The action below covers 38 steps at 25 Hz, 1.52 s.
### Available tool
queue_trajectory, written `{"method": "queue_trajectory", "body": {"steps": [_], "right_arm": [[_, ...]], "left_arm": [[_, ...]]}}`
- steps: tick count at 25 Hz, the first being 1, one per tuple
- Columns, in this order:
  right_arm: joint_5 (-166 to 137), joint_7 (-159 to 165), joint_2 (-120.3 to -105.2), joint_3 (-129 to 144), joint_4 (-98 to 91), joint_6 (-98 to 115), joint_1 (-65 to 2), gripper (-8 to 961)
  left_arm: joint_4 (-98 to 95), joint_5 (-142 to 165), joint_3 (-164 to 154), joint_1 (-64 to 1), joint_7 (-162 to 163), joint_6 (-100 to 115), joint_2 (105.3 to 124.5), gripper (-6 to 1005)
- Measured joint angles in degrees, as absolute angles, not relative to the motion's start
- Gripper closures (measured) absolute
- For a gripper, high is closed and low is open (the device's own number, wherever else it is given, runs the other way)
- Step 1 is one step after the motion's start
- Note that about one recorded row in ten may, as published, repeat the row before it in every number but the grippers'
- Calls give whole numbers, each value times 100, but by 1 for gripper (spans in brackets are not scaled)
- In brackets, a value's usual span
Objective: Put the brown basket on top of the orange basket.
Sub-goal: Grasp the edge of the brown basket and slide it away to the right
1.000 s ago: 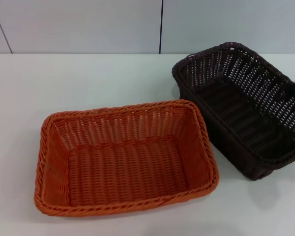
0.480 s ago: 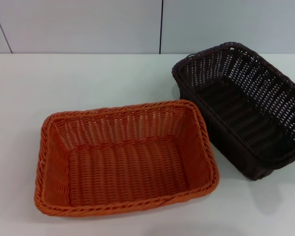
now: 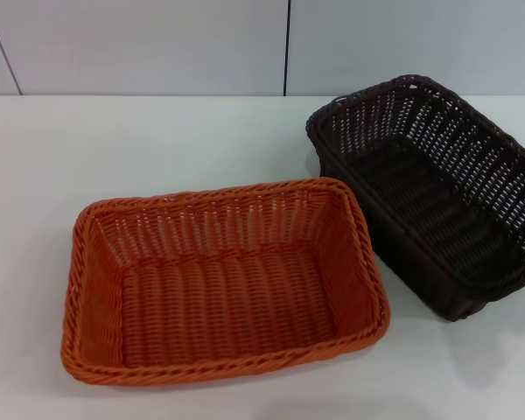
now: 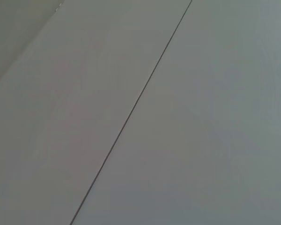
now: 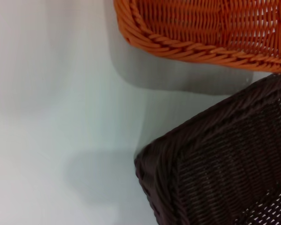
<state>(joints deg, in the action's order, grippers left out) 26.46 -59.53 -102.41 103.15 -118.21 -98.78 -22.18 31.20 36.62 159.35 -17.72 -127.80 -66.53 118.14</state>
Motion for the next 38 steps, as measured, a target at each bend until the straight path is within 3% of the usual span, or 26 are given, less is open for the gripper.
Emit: {"method": "queue_trajectory", "body": {"steps": [18, 38], "right_arm": [[2672, -6225, -10343, 10322, -11484, -9743, -2100, 466], [2641, -6979, -10708, 10263, -10376, -9159, -2257, 477]], "left_arm": [[3009, 3655, 15935, -1685, -12780, -6689, 11830, 202], [2979, 3649, 15918, -1569, -12779, -6792, 11830, 202]]}}
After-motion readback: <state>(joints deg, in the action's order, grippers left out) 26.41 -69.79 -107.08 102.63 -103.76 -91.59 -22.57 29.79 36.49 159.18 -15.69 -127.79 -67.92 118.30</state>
